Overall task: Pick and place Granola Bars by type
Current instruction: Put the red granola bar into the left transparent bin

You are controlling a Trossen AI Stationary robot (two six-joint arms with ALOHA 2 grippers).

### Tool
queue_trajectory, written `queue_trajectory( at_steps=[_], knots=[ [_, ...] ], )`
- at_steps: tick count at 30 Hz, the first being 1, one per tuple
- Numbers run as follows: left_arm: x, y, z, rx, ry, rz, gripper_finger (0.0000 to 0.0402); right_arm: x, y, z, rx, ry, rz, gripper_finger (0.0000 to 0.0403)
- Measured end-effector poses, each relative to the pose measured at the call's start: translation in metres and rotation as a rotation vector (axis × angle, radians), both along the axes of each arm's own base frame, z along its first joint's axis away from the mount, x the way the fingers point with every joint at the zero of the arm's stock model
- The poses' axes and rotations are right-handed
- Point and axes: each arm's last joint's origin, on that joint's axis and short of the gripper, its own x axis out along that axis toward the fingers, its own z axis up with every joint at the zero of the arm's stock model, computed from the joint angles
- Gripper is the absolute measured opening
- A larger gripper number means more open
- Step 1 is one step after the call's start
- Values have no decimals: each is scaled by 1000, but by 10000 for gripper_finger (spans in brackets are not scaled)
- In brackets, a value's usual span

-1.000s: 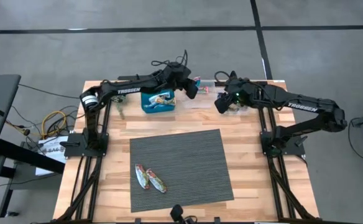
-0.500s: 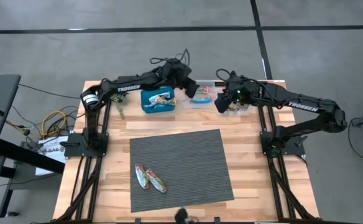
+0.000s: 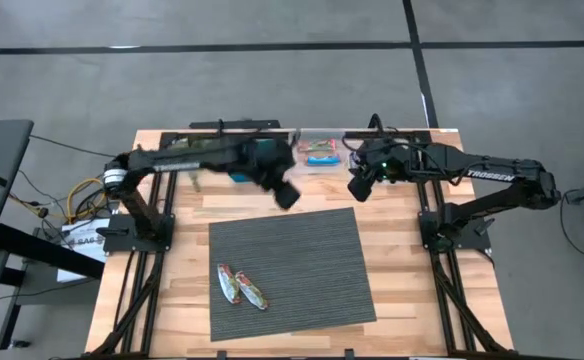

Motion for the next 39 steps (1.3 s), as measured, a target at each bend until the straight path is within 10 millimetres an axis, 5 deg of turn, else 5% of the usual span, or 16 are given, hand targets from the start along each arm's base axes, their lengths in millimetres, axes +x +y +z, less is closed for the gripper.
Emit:
queue_trajectory(
  at_steps=[9, 21, 28, 39],
  knots=[
    [-31, -107, 3, 6, 176, 220, 135, 2, 18, -1, -3, 18, 83, 138],
    [-80, -208, -56, -252, 302, 706, 135, 2, 44, -3, 20, 32, 175, 138],
    [-109, -235, -96, -338, 327, 939, 135, 2, 48, -2, 20, 23, 193, 138],
    [-113, -221, -138, -324, 387, 980, 135, 3, 49, -1, 21, 8, 194, 138]
  ],
)
